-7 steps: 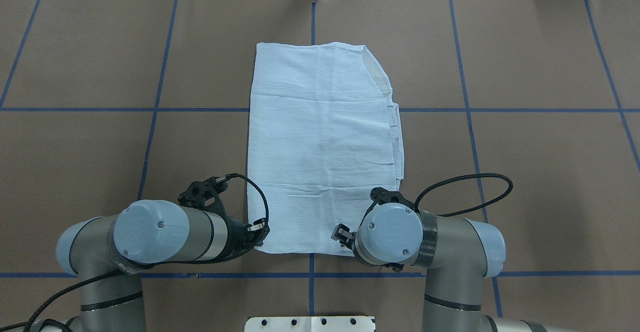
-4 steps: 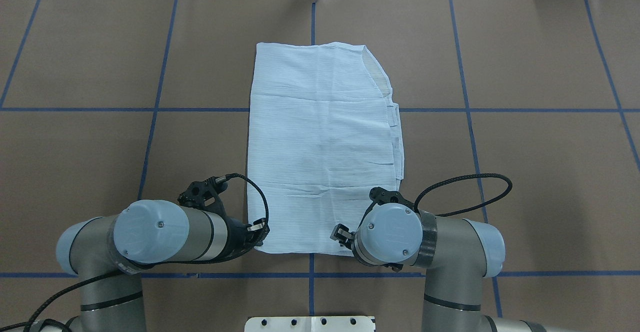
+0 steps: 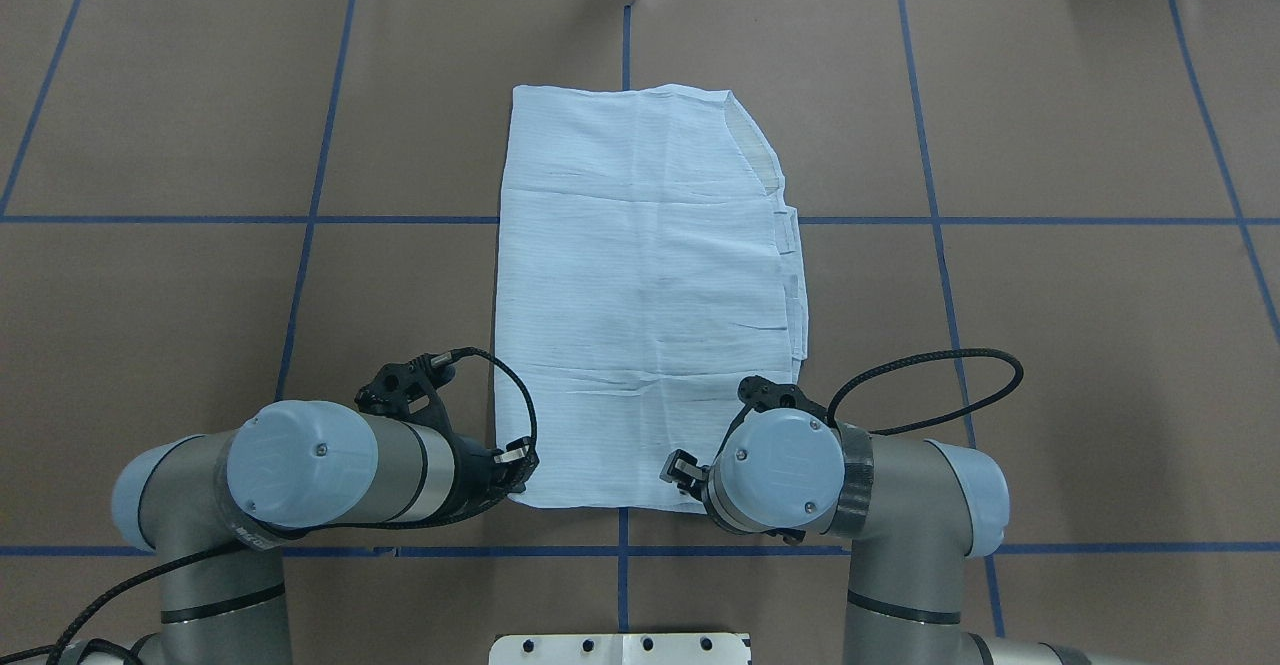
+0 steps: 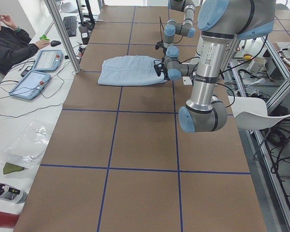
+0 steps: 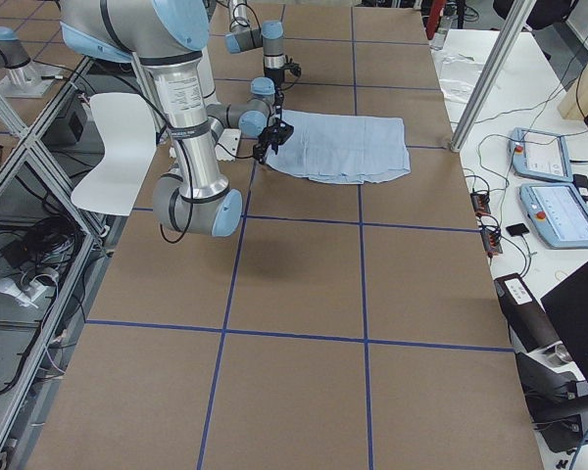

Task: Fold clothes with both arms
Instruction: 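Close both grippers on the near hem corners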

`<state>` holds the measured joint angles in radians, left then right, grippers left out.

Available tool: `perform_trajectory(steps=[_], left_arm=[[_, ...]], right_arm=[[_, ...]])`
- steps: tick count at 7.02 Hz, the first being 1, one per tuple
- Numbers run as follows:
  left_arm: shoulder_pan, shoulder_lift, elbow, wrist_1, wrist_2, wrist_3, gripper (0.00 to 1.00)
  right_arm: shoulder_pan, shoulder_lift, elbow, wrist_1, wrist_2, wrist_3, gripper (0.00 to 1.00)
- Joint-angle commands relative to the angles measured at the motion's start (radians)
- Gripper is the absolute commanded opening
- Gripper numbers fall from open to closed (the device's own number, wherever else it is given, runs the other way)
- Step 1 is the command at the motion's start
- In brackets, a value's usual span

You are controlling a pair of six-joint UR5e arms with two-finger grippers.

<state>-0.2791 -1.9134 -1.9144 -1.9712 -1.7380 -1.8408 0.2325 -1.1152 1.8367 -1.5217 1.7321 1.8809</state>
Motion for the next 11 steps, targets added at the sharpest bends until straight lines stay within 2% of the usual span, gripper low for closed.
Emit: perform_trajectory(steps=[1, 9, 10, 11], left_arm=[[0.000, 0.001, 0.000, 0.000, 0.000, -0.001, 0.00], [0.001, 0.001, 0.000, 0.000, 0.000, 0.000, 0.00], [0.001, -0.001, 0.001, 0.000, 0.000, 0.000, 0.00], [0.001, -0.001, 0.000, 0.000, 0.000, 0.000, 0.00]], right_arm=[[-0.015, 0.000, -0.008, 0.000, 0.000, 0.006, 1.00], [0.010, -0.002, -0.011, 0.002, 0.001, -0.002, 0.98], [0.008, 0.000, -0.011, 0.002, 0.001, -0.002, 0.94], [0.008, 0.000, -0.013, 0.002, 0.001, 0.000, 0.83]])
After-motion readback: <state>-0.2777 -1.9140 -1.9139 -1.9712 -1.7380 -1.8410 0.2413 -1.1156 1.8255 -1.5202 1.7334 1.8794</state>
